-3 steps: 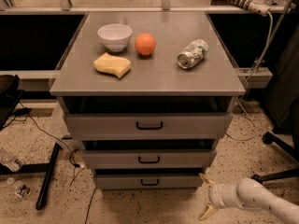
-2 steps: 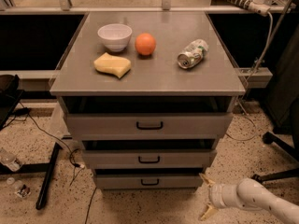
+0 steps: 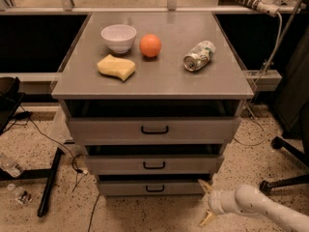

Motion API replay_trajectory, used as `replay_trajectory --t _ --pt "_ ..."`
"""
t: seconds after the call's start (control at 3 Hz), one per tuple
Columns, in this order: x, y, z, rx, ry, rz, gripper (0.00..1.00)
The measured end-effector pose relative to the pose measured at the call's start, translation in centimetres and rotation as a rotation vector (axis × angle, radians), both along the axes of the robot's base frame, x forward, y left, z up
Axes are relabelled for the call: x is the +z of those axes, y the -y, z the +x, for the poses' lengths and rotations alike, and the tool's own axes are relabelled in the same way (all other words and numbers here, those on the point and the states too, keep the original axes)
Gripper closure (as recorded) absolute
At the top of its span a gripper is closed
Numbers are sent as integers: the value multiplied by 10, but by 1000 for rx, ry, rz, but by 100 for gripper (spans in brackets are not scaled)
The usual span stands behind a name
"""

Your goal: Open bottom drawer

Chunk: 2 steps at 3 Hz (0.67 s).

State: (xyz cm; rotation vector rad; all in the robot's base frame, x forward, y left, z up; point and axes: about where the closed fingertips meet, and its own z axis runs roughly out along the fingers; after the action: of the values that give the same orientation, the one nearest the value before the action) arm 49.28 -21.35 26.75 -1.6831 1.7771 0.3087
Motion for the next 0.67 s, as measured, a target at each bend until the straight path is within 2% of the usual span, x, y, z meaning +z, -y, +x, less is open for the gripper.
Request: replay_trajectory --t 0.67 --pt "-48 -26 36 28 30 10 0"
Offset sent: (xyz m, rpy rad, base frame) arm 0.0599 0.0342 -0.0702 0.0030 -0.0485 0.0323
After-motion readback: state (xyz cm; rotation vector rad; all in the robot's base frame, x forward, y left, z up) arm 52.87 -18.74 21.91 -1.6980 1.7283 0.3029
